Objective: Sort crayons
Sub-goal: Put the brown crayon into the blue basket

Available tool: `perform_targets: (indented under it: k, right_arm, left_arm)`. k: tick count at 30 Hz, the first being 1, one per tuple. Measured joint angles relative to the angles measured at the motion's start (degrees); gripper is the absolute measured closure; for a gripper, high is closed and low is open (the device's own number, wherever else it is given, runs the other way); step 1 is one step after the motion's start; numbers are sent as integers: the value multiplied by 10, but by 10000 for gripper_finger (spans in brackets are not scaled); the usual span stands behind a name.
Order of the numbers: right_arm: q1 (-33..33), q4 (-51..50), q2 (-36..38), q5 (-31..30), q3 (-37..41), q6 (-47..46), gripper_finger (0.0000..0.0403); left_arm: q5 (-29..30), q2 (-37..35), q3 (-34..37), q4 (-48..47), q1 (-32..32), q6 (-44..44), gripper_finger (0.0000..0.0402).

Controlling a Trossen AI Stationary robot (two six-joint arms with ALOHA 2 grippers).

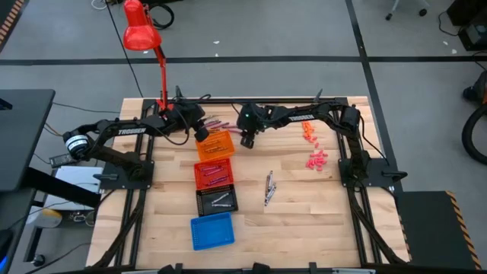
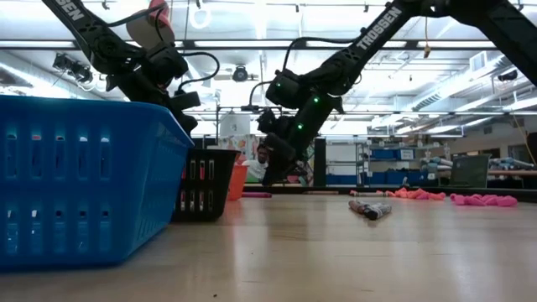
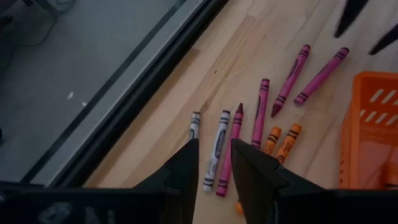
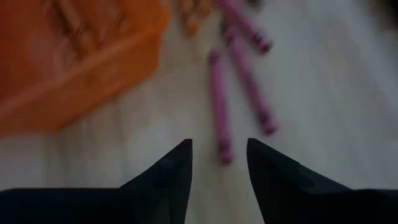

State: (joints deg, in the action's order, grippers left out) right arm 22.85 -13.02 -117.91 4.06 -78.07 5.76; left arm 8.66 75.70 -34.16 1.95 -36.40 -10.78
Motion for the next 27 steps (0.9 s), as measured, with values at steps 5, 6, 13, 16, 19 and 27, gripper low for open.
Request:
perform_targets:
  k: [5,6,13,16,19,27]
  right_arm:
    - [-6,-56,4,76,0,54,247]
    - [-11,-64,4,75,0,66,247]
    - [-35,-143,5,65,0,157,247]
    - [-52,-198,13,59,0,194,247]
    - [-76,-233,25,57,1,215,247]
    - [-147,-306,67,55,1,243,247]
  left_arm:
    - [0,0,0,-19,6,11,299]
    - [0,0,0,-21,7,12,299]
    - [0,0,0,-22,18,18,299]
    - [0,0,0,-22,19,23,299]
    - [0,0,0,-22,19,27,299]
    - [0,0,0,-21,22,71,299]
